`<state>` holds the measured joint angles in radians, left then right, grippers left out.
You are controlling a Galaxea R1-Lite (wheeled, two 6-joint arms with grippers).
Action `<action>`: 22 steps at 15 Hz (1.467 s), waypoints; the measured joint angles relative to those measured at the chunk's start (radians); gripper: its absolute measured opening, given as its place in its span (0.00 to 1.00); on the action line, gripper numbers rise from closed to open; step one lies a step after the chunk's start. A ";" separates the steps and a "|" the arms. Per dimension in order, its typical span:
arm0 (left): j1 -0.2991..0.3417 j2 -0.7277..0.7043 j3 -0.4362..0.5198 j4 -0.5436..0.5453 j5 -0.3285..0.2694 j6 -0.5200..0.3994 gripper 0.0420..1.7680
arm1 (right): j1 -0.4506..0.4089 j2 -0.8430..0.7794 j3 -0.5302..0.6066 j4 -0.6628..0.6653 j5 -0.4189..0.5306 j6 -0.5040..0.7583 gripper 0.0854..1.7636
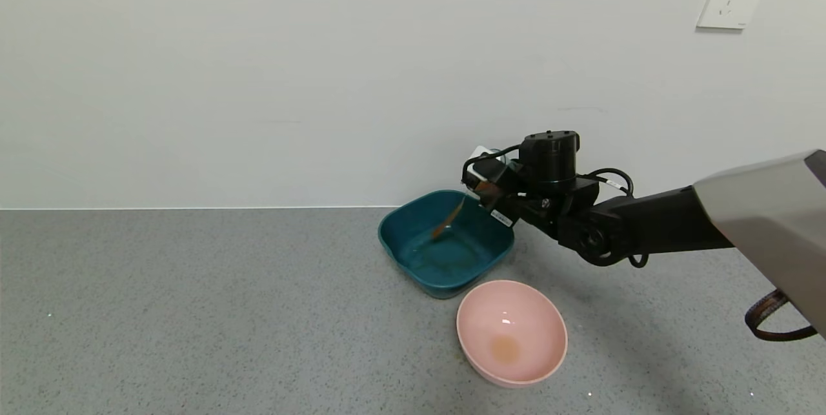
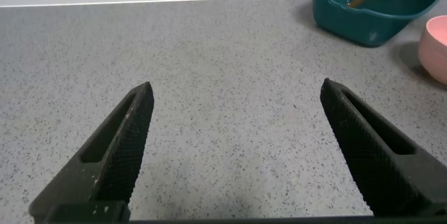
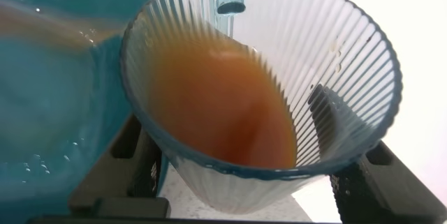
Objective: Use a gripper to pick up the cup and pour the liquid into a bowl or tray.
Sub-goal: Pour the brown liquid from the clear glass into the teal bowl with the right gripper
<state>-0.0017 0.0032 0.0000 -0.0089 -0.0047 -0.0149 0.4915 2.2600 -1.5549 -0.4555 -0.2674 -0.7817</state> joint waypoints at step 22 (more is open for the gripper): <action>0.000 0.000 0.000 0.000 0.000 0.000 0.97 | 0.018 0.016 -0.070 0.106 -0.120 -0.316 0.75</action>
<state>-0.0017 0.0032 0.0000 -0.0089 -0.0047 -0.0149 0.5094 2.2755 -1.6249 -0.3496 -0.3872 -1.0977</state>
